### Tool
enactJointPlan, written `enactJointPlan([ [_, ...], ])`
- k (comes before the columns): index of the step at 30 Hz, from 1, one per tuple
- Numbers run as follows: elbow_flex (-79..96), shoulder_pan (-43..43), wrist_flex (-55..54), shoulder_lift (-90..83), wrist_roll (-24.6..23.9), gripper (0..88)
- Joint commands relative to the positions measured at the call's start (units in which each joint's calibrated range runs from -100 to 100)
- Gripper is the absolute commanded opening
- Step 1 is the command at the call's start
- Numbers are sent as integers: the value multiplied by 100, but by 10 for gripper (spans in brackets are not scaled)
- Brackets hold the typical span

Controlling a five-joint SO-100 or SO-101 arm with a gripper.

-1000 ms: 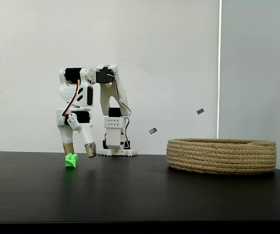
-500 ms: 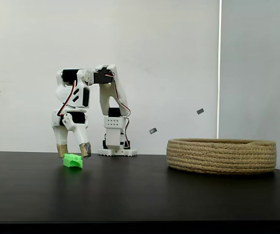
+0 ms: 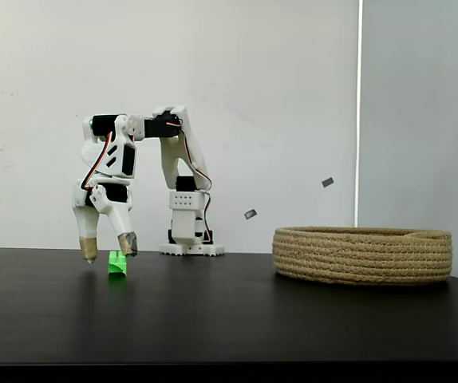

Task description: Place the lego blocks in the tray

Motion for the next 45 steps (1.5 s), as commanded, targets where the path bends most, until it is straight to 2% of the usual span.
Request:
enactJointPlan([
  [1, -425, -4, -64, -68, -93, 394],
  [4, -352, -53, -64, -59, -117, 387],
  [8, -215, -20, -64, -77, 44, 322],
  [11, -188, 5, -64, -59, 244, 161],
  [14, -170, -20, -64, -42, 254, 50],
  [18, -33, -53, -64, -128, 200, 5],
  [26, 113, -234, 102, -575, -78, 3],
  [35, 277, -1471, 1810, -1899, -1284, 3],
  [45, 1454, -3598, 1618, -3739, -2867, 3],
])
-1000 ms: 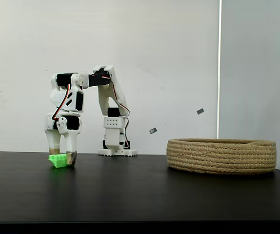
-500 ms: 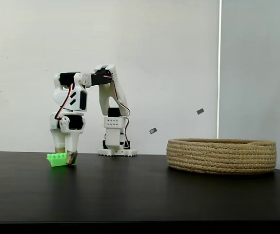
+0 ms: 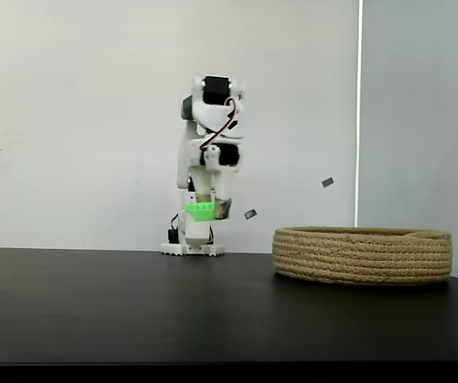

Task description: Place the lego blocks in the tray

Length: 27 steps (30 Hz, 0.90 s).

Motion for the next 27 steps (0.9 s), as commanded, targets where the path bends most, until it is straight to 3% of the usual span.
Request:
enactJointPlan([
  [1, -77, -856, -169, -1247, -747, 3],
  [14, 197, -2571, -2193, -1540, -2476, 4],
  [21, 1073, -3024, -3576, -1583, -2393, 46],
  [27, 1383, -3032, -3984, -1643, -2476, 217],
])
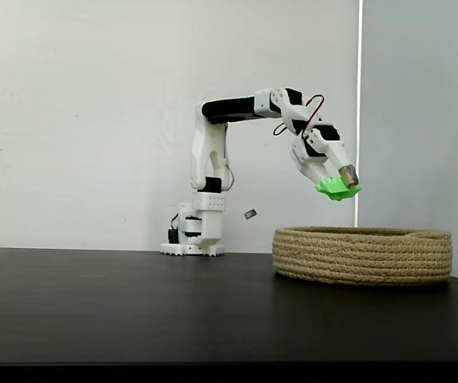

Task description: Place the lego blocks in the tray

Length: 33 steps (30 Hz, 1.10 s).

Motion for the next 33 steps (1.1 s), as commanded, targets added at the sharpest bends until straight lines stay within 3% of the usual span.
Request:
enactJointPlan([
  [1, -76, -19, -258, -489, -49, 232],
  [6, -12, -19, -316, -549, -215, 320],
  [12, 16, 442, -308, -979, -322, 289],
  [15, 143, 879, -274, -1521, -298, 232],
  [21, 1374, 1514, -225, -2871, -103, 4],
  [33, 5214, 2429, -241, -6027, 293, 4],
])
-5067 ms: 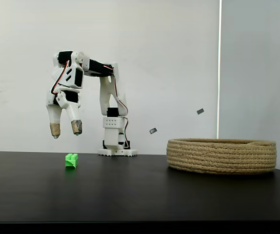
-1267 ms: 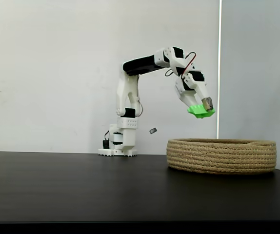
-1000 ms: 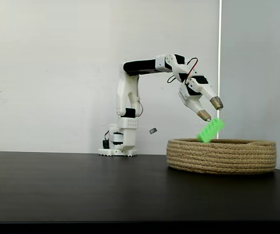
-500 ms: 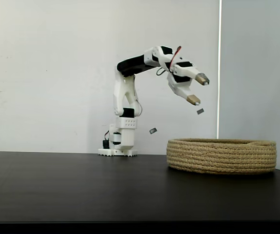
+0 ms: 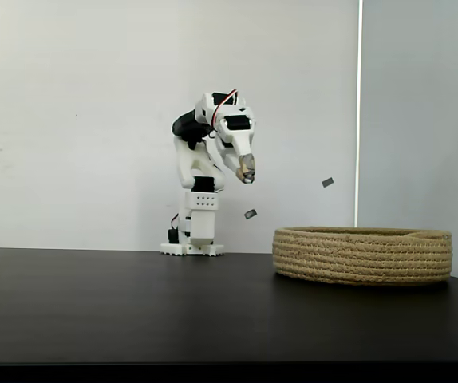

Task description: Place the lego blocks in the tray

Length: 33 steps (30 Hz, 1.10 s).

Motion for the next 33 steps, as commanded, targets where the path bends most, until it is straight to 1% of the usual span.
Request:
enactJointPlan([
  [1, 1346, 296, -14, -1620, 171, 4],
  [6, 2887, 411, -89, -2944, 386, 4],
  [13, 4000, 642, -23, -3753, 659, 4],
  [18, 4811, 683, 52, -4518, 757, 3],
  [23, 4720, 576, 427, -4612, 889, 2],
  [33, 4720, 634, 427, -4612, 825, 2],
])
